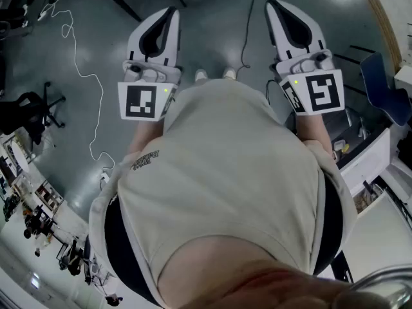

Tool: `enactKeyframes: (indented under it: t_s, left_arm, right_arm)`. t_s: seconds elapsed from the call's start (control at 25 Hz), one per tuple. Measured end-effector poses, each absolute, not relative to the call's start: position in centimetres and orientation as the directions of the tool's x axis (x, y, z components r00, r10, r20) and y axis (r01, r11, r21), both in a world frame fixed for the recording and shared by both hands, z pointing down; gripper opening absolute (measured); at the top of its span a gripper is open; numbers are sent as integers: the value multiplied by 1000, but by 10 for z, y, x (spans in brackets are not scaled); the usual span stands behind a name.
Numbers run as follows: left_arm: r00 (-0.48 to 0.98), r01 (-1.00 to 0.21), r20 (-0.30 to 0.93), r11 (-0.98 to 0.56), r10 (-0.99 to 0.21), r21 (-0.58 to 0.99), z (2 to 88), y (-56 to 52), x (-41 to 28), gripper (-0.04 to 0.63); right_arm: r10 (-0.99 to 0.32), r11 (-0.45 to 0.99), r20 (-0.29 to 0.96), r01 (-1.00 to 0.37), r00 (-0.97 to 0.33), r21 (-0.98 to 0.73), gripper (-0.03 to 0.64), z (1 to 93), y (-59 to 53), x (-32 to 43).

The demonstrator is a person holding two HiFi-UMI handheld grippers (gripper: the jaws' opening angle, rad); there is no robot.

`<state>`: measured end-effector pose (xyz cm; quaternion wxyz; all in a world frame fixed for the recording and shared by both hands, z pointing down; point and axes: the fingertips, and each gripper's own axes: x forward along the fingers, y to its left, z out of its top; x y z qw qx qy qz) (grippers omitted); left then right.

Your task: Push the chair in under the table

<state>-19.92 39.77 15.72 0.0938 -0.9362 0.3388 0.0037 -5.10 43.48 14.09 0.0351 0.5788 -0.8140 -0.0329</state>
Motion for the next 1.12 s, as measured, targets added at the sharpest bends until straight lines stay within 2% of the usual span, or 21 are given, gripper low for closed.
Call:
enactKeyframes:
  t_s: [0.48, 1.12]
  left_arm:
    - [767, -637, 7, -762, -642, -121, 166, 400, -184, 9]
    - [741, -662, 25, -737, -671, -135, 178, 396, -155, 9]
  right_arm:
    - [-955, 297, 58, -945, -292, 138, 9, 152, 434, -39]
    - [-946, 320, 82, -941, -313, 106, 9, 166, 436, 0]
